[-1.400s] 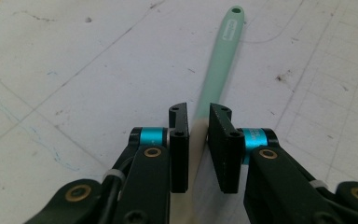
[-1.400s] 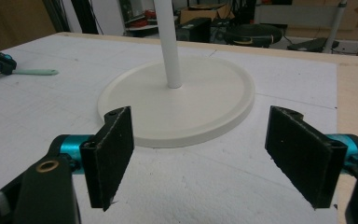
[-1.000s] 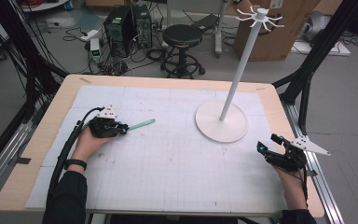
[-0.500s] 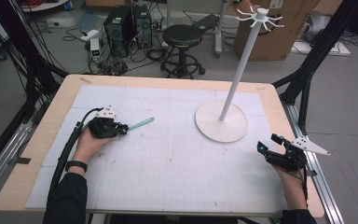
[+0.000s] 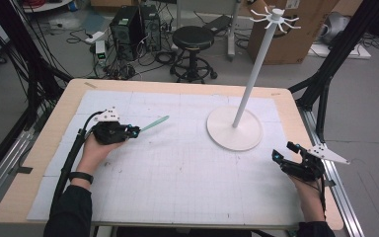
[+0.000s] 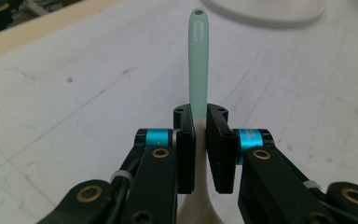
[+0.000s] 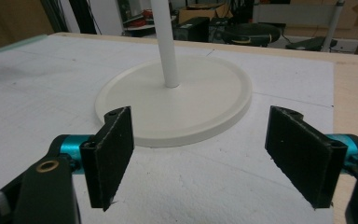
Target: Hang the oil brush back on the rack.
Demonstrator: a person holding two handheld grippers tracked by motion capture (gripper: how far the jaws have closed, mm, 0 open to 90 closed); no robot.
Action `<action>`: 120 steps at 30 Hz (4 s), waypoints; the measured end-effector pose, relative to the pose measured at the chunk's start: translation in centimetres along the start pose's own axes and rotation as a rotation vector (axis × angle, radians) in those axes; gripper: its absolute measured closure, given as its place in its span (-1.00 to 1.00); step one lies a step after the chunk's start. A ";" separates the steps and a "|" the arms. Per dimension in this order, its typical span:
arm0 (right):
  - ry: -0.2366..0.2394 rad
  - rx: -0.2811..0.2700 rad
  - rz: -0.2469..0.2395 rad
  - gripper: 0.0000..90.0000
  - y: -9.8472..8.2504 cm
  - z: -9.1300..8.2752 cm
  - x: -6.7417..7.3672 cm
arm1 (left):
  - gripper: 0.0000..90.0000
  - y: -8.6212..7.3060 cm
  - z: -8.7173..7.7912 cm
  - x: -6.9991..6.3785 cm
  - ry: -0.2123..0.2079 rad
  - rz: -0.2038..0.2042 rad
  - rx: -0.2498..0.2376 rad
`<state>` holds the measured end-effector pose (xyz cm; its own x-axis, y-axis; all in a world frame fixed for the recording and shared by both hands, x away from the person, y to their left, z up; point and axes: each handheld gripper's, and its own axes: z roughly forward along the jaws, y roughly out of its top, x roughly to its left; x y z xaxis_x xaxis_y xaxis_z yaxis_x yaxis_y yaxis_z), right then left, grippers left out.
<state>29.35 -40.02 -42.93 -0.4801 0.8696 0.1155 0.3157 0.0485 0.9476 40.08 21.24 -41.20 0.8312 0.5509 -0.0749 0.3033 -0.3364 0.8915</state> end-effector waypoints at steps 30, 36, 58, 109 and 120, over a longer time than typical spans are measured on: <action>0.006 0.007 0.016 -0.49 -0.1 0.3 -0.1 | 0.83 12.7 0.3 -5.0 -0.083 0.068 -0.204; 0.009 0.015 0.014 -0.49 -0.1 0.3 -0.2 | 0.83 15.8 0.6 -6.2 -0.108 0.087 -0.226; 0.016 0.013 0.023 -0.49 -0.1 0.4 -0.3 | 0.83 25.0 1.3 -9.6 -0.158 0.112 -0.221; 0.026 0.003 0.041 -0.49 -0.1 0.2 -0.5 | 0.83 30.3 2.8 -12.9 -0.135 0.192 -0.260; 0.025 0.002 0.044 -0.49 -0.1 0.1 -0.6 | 0.83 30.2 3.4 -12.4 -0.074 0.177 -0.241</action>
<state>29.65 -40.50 -43.08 -0.4858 0.8585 0.1643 0.3389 0.0118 0.9407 40.47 1.64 -14.91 0.8956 0.4398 0.0669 0.0384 -0.2263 0.9733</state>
